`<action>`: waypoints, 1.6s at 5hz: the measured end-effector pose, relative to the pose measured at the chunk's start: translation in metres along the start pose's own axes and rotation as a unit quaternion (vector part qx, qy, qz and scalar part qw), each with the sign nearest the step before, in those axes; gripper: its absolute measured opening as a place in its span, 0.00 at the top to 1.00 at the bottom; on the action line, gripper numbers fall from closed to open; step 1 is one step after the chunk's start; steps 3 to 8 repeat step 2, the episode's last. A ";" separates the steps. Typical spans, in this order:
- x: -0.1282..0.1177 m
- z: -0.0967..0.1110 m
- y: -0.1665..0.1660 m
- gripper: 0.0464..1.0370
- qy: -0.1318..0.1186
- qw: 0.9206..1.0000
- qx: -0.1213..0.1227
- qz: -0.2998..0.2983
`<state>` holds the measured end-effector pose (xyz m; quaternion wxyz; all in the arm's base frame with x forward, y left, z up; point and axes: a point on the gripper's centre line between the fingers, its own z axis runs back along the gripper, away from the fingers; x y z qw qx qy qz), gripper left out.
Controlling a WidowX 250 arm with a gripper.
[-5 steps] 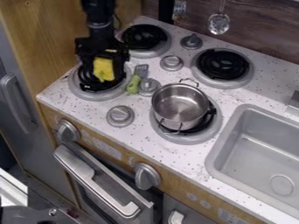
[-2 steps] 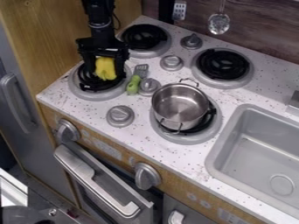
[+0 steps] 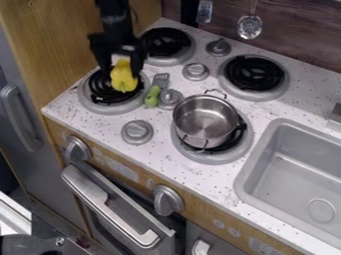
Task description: Move the yellow object and put it on the lower left burner
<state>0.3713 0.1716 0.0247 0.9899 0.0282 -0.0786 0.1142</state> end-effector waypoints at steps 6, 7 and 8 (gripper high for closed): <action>-0.010 0.040 -0.059 0.04 0.005 0.993 -0.008 -0.119; -0.010 0.040 -0.059 0.04 0.005 0.993 -0.008 -0.119; -0.010 0.040 -0.059 0.04 0.005 0.993 -0.008 -0.119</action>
